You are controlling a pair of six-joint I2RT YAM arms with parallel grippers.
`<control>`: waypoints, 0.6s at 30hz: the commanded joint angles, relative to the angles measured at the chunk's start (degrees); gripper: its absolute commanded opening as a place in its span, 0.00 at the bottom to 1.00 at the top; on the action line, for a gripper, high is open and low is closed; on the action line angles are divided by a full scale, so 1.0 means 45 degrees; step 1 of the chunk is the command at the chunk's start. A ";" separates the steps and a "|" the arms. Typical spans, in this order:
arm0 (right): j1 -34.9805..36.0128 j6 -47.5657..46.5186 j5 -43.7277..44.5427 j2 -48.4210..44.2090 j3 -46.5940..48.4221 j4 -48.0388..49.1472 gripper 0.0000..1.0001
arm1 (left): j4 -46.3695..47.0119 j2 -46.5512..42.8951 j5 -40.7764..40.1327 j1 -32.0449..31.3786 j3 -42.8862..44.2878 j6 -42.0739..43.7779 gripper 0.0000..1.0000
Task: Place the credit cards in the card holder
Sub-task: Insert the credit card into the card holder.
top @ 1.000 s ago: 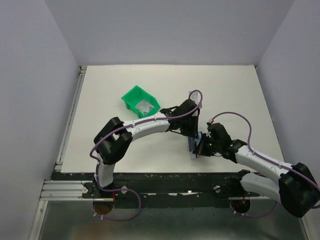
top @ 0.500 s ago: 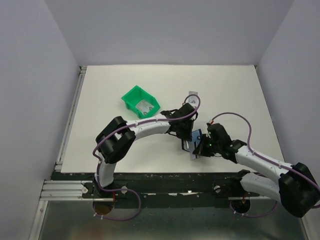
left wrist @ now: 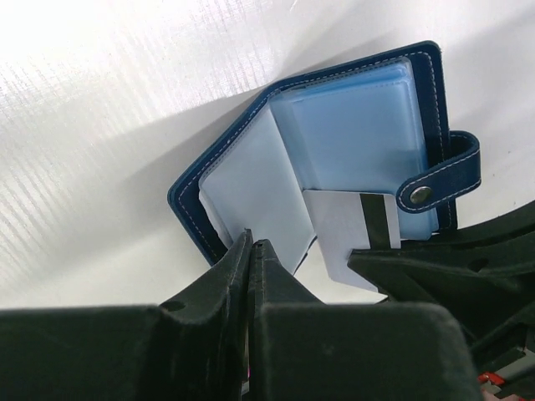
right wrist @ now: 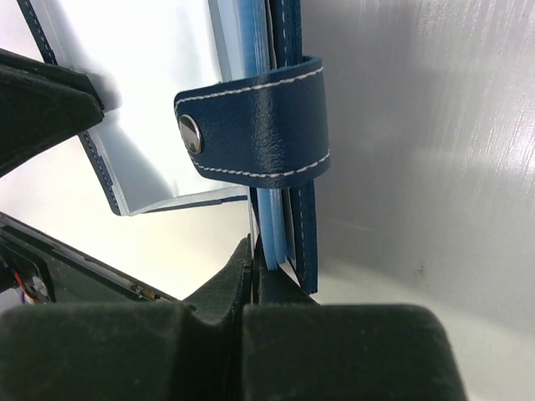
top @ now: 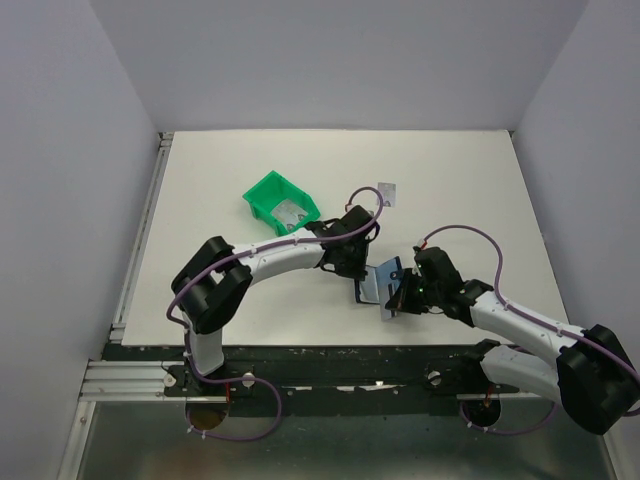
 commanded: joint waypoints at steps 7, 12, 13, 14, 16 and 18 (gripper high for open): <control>-0.0042 -0.0381 0.0049 -0.0048 0.0346 -0.0199 0.00 | 0.0084 0.0244 0.0043 0.0000 -0.0370 0.0005 0.11; -0.0042 -0.0790 -0.0185 0.0225 0.1048 -0.0394 0.00 | 0.0143 0.0263 0.0082 -0.0019 -0.0311 0.0064 0.11; -0.0042 -0.0868 -0.0282 0.0303 0.1185 -0.0434 0.00 | 0.0104 0.0244 0.0120 0.0000 -0.0292 0.0102 0.11; -0.0061 -0.0947 -0.0341 0.0439 0.1399 -0.0492 0.00 | 0.0103 0.0263 0.0121 -0.0019 -0.0253 0.0122 0.11; -0.0042 -0.1064 -0.0361 0.0616 0.1673 -0.0609 0.00 | 0.0123 0.0302 0.0140 -0.0019 -0.0194 0.0161 0.11; -0.0061 -0.1162 -0.0322 0.0811 0.1908 -0.0688 0.00 | 0.0181 0.0380 0.0179 -0.0039 -0.0194 0.0181 0.11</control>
